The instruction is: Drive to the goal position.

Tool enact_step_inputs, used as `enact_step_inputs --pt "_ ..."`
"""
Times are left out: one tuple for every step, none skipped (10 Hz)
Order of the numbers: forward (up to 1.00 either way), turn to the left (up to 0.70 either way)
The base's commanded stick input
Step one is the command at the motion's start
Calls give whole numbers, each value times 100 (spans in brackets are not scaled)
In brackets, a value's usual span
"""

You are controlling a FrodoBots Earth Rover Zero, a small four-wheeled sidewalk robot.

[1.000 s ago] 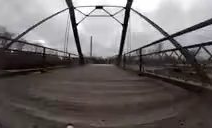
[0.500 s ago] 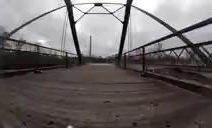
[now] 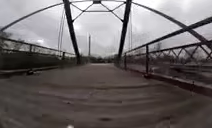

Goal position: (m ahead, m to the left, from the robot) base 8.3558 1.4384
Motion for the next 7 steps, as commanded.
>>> enact_step_inputs --pt "100 0" --pt "100 0" --pt "100 0" --pt "100 0" --pt "100 0" --pt "100 0" --pt "100 0"
